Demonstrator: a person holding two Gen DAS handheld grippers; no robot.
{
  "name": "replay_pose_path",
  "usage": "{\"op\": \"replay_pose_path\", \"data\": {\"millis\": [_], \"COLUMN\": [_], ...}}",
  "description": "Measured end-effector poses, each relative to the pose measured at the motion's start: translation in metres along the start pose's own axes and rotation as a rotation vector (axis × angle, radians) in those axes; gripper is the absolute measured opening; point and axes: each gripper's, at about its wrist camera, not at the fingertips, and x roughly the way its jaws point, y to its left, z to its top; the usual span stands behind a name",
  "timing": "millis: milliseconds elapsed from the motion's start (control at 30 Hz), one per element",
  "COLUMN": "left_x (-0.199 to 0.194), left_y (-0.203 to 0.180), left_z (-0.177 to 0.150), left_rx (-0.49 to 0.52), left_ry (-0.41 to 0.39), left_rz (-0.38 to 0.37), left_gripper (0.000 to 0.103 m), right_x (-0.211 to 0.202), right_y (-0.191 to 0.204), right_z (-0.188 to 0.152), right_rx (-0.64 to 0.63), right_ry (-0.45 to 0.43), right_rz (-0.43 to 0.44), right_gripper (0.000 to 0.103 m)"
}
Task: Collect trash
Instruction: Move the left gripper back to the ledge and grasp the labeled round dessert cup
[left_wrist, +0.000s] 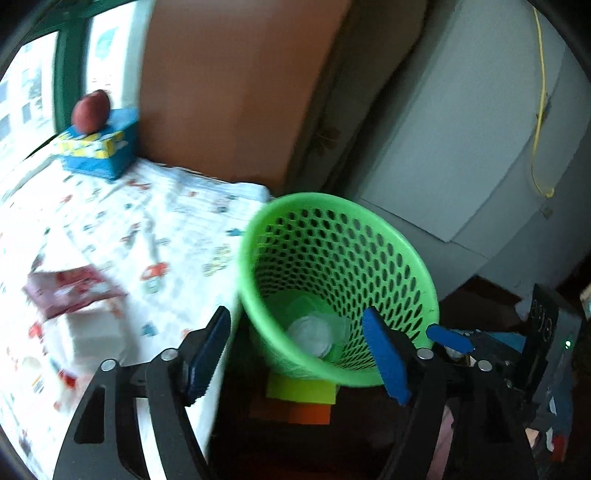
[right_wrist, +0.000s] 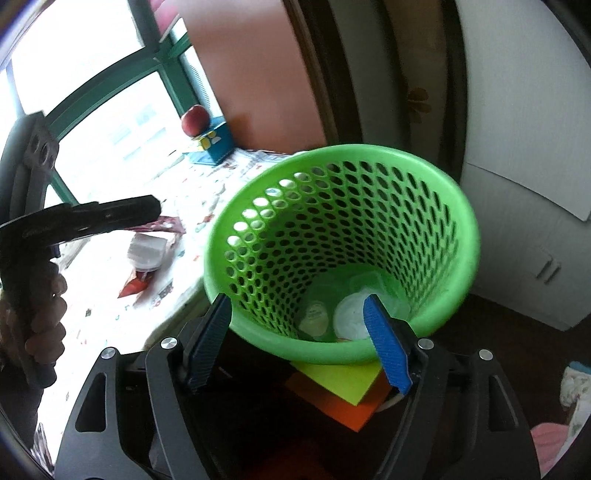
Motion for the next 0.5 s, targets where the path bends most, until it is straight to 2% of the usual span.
{"op": "replay_pose_path", "data": {"millis": [133, 233, 300, 500], "left_x": [-0.021, -0.038, -0.049, -0.067], "left_y": [0.025, 0.046, 0.062, 0.124], "left_z": [-0.01, -0.019, -0.025, -0.047], "left_rx": [-0.047, -0.069, -0.079, -0.162], "left_ry": [-0.029, -0.052, -0.065, -0.063], "left_rz": [0.055, 0.118, 0.168, 0.268], "left_gripper": [0.073, 0.08, 0.08, 0.081], "right_x": [0.004, 0.007, 0.009, 0.017], "right_y": [0.017, 0.028, 0.036, 0.058], "right_z": [0.005, 0.008, 0.01, 0.013], "right_rx": [-0.032, -0.055, -0.068, -0.1], "right_ry": [0.004, 0.005, 0.006, 0.016], "right_rz": [0.021, 0.037, 0.049, 0.077], "right_gripper": [0.074, 0.074, 0.074, 0.074]}}
